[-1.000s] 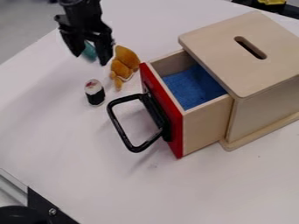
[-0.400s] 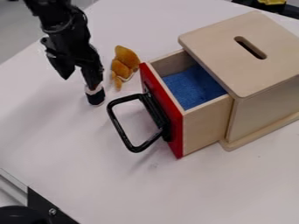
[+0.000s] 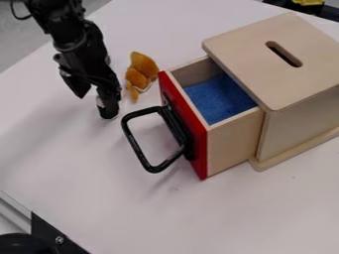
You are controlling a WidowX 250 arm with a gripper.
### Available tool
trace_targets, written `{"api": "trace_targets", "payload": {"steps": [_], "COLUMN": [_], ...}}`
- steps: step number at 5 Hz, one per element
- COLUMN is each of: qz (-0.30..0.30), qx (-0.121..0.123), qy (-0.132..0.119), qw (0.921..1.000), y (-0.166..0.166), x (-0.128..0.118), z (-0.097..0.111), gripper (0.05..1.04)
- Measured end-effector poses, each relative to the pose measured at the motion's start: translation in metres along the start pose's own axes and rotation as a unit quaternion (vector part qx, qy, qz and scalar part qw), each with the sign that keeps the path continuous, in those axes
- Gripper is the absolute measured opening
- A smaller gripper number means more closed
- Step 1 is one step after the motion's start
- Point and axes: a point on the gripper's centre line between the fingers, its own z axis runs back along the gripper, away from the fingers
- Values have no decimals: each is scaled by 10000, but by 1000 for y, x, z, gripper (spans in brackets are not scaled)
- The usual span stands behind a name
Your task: Put the sushi into the drawer
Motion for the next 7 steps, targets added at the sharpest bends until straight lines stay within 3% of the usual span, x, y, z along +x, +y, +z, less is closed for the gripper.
{"api": "trace_targets", "payload": {"steps": [1,3,4,5,7], "qz": [63,93,95,139,277], "qx": [-7,154,160,317,583], "qy": [165,197,193,221,135], "qw": [9998,9996,9996,9992,9978], "y": [3,5,4,7,12], "x": [-1,0,-1,-5,1], "z": [-6,-7,-8,-4,43], "gripper": [950,409,288,246,235]}}
